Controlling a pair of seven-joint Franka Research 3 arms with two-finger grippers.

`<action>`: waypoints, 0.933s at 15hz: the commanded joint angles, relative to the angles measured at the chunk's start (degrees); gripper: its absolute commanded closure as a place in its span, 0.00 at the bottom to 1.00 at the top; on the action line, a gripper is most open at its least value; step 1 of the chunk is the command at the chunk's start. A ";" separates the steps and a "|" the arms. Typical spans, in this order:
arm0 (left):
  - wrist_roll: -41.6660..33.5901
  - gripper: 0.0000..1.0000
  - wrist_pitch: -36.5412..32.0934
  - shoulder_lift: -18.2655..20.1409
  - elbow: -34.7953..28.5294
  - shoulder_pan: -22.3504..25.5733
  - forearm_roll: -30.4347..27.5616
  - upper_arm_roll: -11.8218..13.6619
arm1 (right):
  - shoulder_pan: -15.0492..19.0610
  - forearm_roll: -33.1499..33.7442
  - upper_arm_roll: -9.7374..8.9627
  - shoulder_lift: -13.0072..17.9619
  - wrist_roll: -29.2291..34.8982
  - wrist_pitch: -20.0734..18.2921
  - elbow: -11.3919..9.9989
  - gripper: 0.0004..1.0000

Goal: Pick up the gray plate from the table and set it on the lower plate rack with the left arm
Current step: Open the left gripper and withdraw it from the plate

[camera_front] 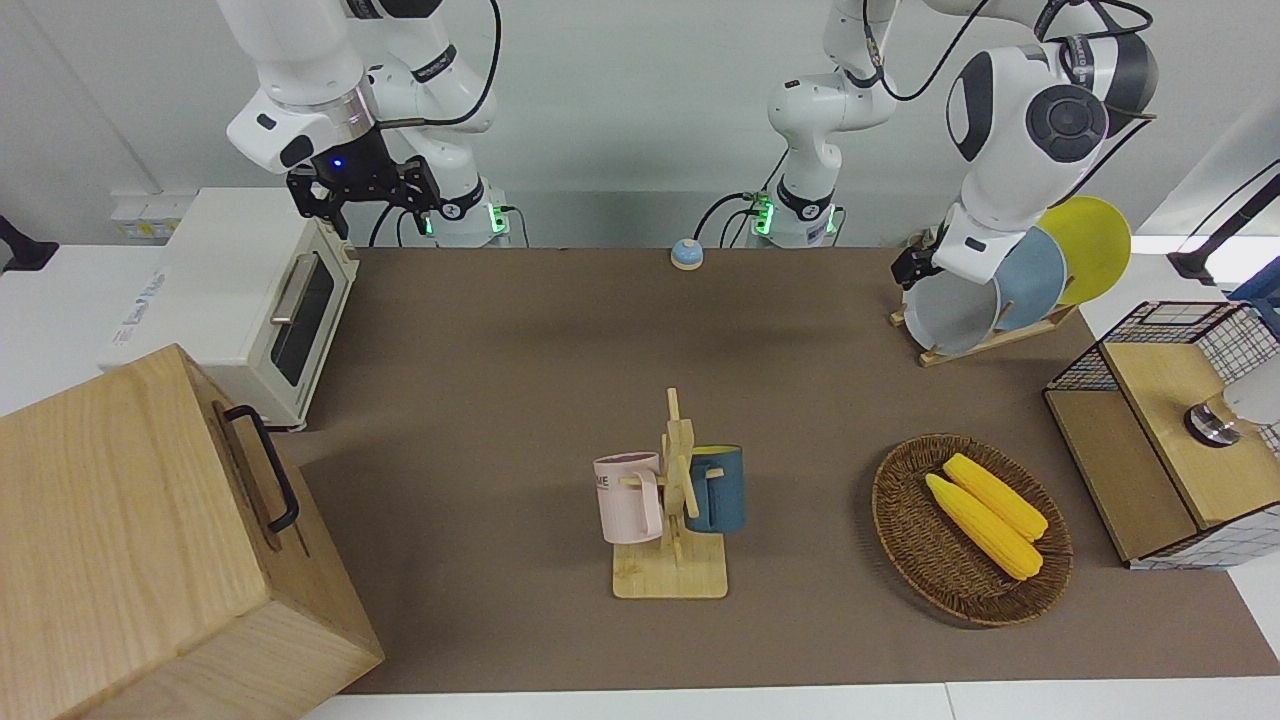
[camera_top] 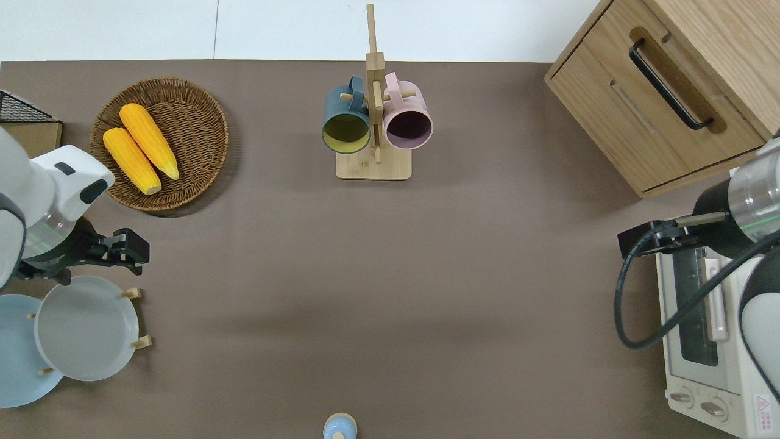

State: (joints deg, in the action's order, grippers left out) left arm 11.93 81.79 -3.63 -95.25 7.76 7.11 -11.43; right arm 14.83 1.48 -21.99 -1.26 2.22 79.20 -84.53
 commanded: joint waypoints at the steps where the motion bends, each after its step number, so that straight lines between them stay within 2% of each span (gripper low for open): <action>1: -1.12 0.00 0.65 -0.32 3.13 0.42 -3.68 0.27 | 1.34 0.37 -1.22 0.12 0.68 -0.63 0.33 0.02; 7: -13.05 0.00 4.17 -0.59 5.51 0.42 -5.52 0.18 | 1.34 0.37 -1.22 0.12 0.68 -0.63 0.42 0.02; 11: -13.77 0.00 4.96 -0.85 7.70 1.03 -10.78 0.71 | 1.34 0.28 -1.22 0.12 0.68 -0.63 0.42 0.02; 14: -15.61 0.00 5.22 -0.85 8.94 1.21 -11.15 0.79 | 1.34 0.37 -1.22 0.12 0.68 -0.63 0.42 0.02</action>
State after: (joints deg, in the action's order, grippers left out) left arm -1.02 86.68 -3.72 -88.72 8.59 -2.52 -11.12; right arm 14.83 1.48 -21.99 -1.26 2.22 79.20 -84.53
